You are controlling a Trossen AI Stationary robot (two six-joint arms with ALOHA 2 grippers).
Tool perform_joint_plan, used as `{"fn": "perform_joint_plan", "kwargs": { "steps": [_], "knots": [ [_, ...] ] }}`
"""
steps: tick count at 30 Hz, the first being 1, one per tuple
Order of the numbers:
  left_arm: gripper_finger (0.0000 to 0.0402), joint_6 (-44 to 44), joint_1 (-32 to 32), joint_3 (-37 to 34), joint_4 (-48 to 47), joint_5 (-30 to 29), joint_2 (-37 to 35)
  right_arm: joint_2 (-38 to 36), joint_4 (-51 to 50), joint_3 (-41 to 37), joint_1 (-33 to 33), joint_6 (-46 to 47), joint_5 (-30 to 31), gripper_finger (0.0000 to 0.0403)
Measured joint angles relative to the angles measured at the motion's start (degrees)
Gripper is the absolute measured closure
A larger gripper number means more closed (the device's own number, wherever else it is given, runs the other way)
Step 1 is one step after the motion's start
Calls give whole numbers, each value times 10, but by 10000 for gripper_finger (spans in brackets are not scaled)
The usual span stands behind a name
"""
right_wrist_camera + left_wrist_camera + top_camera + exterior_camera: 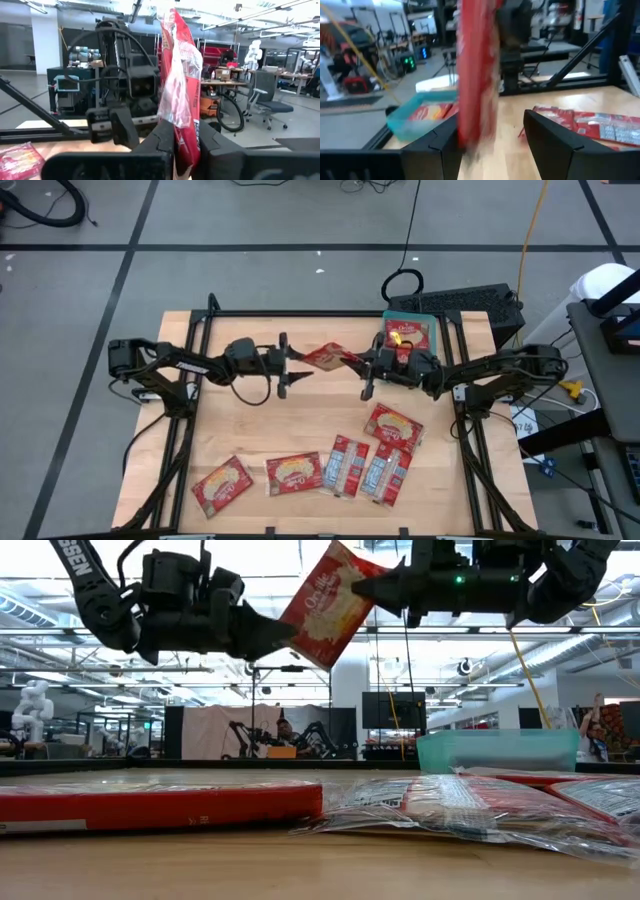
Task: Sort popcorn bags into baskets
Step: Put the red popcorn bag into the green bin
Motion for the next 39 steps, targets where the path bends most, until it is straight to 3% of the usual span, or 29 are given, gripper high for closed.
{"fn": "perform_joint_plan", "kwargs": {
  "steps": [4, 10, 12, 18, 26, 30, 39],
  "knots": [
    [228, 13, -9, 4, -3, 0, 0, 6, 0, 0, 0, 2, -2, 390],
    [363, 17, 5, 5, -29, -6, 0, 6, -13, 0, 0, 2, -2, 387],
    [384, 16, 15, 5, -50, -5, 0, 4, -46, 0, 0, 5, 1, 381],
    [361, 31, 37, 5, -153, -8, 0, -41, -241, 1, 0, 66, 52, 320],
    [386, 40, 61, 4, -269, -10, 0, -81, -493, 72, -4, 103, 77, 232],
    [378, 40, 61, 4, -279, -9, 0, -59, -519, 112, -18, 79, 69, 211],
    [386, 40, 59, 4, -298, -9, 0, 26, -494, 130, -43, 53, -29, 207]
  ]
}}
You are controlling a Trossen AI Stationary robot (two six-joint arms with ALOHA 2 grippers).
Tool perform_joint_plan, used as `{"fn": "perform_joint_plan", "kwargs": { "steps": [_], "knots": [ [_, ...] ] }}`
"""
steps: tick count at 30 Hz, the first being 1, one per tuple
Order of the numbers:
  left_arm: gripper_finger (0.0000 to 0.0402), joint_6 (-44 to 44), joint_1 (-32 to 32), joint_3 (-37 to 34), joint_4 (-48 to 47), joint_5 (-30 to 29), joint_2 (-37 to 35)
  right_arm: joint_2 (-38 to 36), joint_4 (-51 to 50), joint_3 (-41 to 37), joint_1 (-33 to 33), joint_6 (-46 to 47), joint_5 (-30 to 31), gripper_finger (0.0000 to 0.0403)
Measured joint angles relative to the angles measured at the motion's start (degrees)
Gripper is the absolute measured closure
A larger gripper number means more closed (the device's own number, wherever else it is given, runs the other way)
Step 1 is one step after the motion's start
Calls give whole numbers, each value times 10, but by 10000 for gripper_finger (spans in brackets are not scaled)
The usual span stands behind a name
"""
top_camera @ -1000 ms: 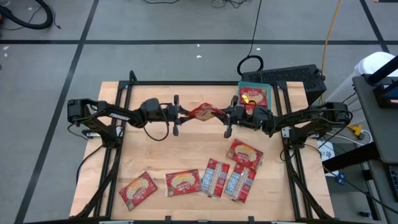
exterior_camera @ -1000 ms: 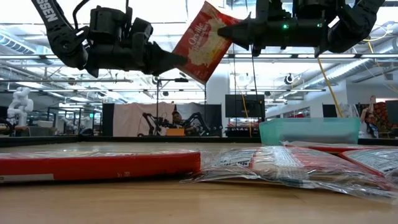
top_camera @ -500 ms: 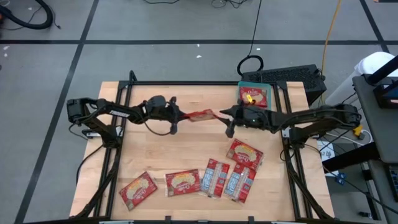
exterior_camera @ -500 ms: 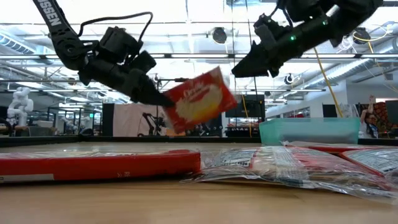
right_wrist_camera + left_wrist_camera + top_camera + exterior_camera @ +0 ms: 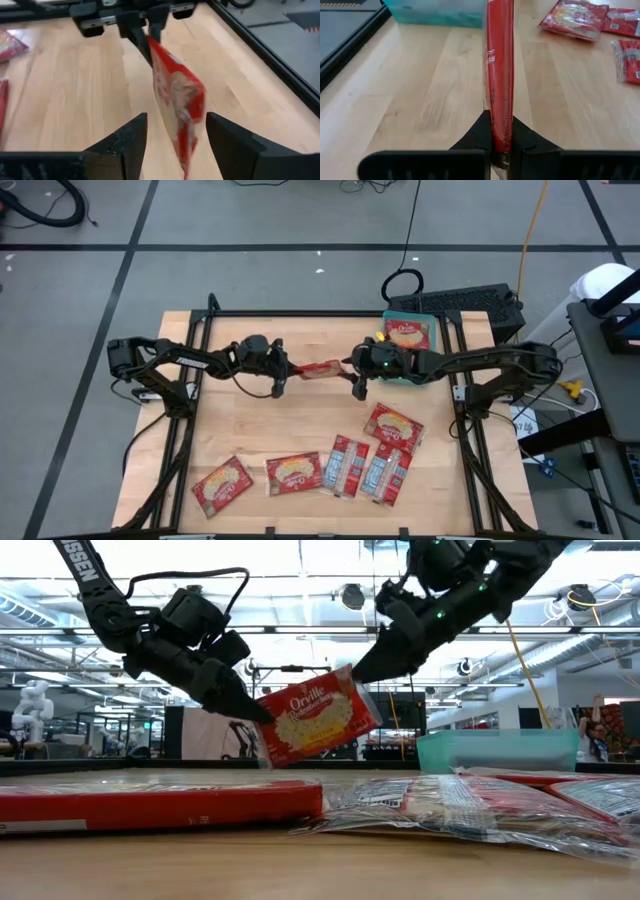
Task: Sort popcorn bags into baskets
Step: Put the red popcorn bag into the green bin
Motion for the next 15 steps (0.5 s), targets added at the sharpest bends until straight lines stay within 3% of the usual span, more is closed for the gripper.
{"fn": "perform_joint_plan", "kwargs": {
  "steps": [8, 15],
  "knots": [
    [373, 14, -3, 0, -11, 5, 0, 64, 117, 0, -6, -50, -14, 217],
    [386, 23, -11, 0, -10, 4, 0, 81, 122, 0, -17, -46, -32, 299]
  ]
}}
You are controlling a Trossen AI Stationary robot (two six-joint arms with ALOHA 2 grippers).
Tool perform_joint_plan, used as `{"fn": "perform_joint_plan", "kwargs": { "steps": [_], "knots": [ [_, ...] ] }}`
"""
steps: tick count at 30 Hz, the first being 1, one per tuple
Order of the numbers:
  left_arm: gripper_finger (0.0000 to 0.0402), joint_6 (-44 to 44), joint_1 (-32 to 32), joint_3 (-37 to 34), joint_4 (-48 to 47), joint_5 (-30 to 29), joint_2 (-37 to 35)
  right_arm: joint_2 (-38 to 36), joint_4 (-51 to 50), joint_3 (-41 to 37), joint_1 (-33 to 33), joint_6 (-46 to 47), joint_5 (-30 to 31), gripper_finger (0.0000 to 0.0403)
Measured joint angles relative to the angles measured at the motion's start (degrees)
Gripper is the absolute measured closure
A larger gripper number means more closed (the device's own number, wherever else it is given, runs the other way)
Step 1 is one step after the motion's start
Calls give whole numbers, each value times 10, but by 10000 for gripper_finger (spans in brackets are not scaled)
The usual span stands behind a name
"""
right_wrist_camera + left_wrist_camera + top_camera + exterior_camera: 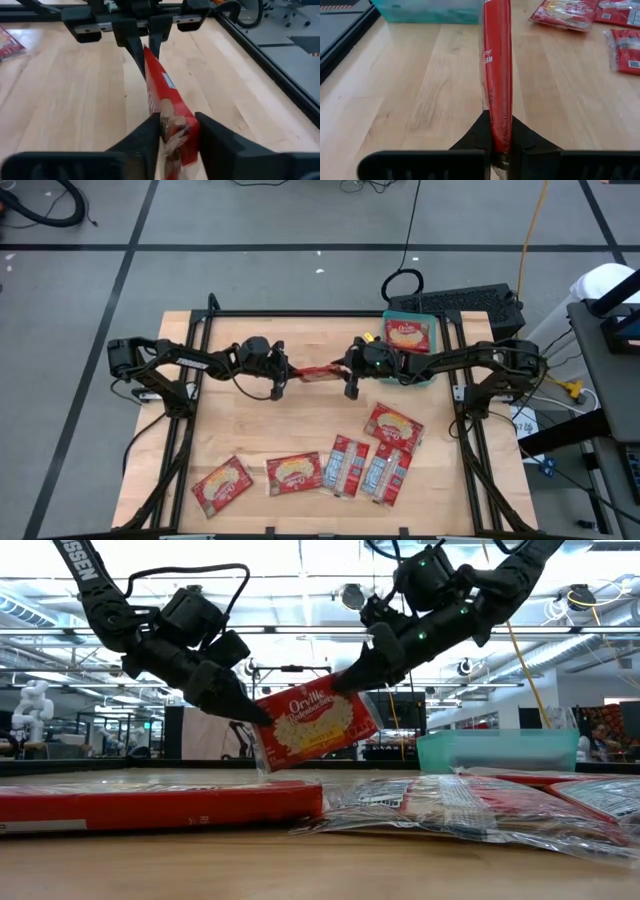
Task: Sort popcorn bags into baskets
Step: Put the red popcorn bag into the green bin
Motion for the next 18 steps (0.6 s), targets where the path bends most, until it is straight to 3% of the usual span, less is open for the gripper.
{"fn": "perform_joint_plan", "kwargs": {
  "steps": [6, 12, 18],
  "knots": [
    [354, -24, 0, 0, 11, -2, 0, -2, 0, 0, 0, -8, 0, 390],
    [300, -40, -4, 0, 21, -3, 0, -38, -45, 0, 0, 18, 1, 388],
    [227, -63, -4, 0, 20, -16, 0, -151, -192, -1, 0, 33, 4, 400]
  ]
}}
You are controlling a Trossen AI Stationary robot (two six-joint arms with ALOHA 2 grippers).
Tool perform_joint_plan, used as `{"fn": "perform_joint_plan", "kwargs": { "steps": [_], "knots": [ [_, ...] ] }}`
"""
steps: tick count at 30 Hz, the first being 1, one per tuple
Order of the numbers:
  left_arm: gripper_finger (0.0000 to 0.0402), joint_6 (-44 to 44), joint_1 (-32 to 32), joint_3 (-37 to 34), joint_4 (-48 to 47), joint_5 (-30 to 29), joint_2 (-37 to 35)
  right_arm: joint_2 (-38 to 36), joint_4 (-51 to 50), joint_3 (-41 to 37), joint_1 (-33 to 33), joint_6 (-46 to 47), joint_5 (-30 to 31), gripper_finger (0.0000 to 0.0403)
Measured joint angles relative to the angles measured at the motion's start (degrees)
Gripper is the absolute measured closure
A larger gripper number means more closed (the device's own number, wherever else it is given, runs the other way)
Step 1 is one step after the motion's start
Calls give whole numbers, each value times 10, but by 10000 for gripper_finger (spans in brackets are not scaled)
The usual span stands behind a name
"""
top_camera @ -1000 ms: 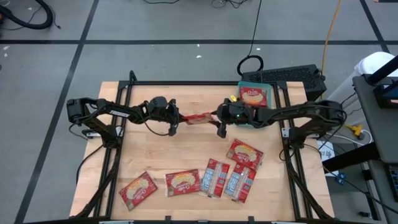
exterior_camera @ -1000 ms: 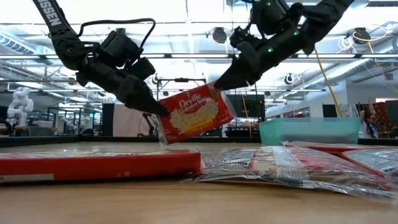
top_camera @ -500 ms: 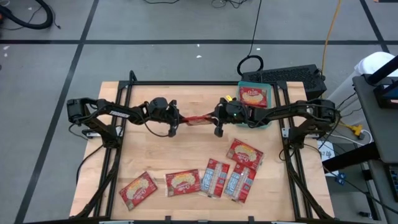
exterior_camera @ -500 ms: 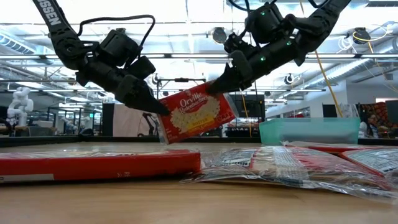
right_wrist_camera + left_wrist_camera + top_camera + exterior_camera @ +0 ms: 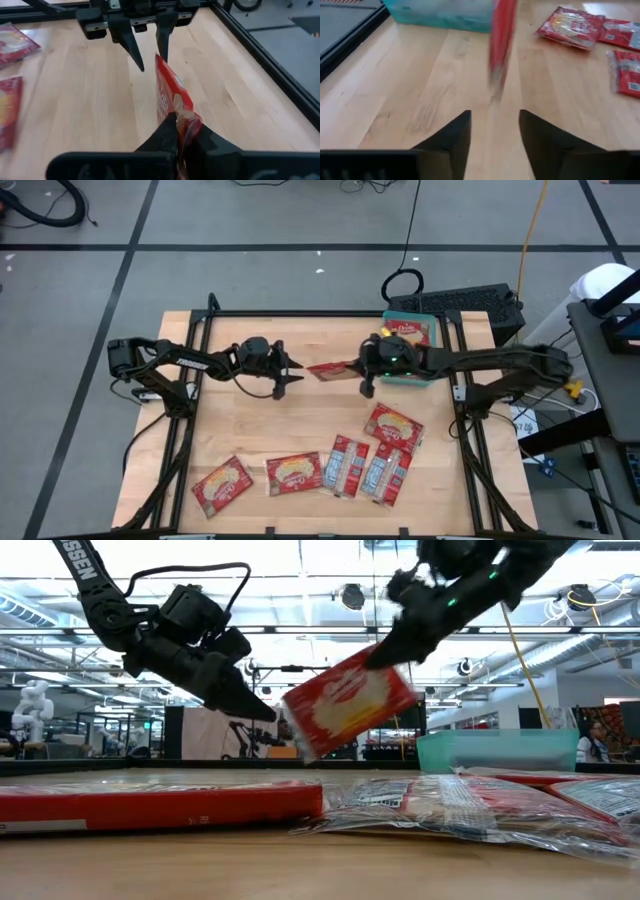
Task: Sort popcorn bags into baskets
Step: Put the red popcorn bag into the green bin
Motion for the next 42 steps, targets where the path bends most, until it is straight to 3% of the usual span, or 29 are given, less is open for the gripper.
{"fn": "perform_joint_plan", "kwargs": {
  "steps": [7, 13, 17, 26, 30, 42],
  "knots": [
    [172, -49, -5, 0, -1, -5, 0, -180, -193, 0, -26, 71, 45, 401],
    [163, -38, -28, 0, -1, -4, 0, -338, -294, 0, -80, 125, 41, 401],
    [163, -28, -37, 0, 11, -5, 0, -401, -361, 0, -116, 123, 24, 401],
    [163, -49, -43, 0, 60, -5, 0, -414, -498, 0, -185, 107, 6, 401],
    [163, -53, -50, 0, 60, -4, 0, -403, -502, 0, -201, 110, -33, 401],
    [163, -37, -59, 0, 59, -5, 0, -389, -463, -42, -256, 143, -39, 401]
  ]
}}
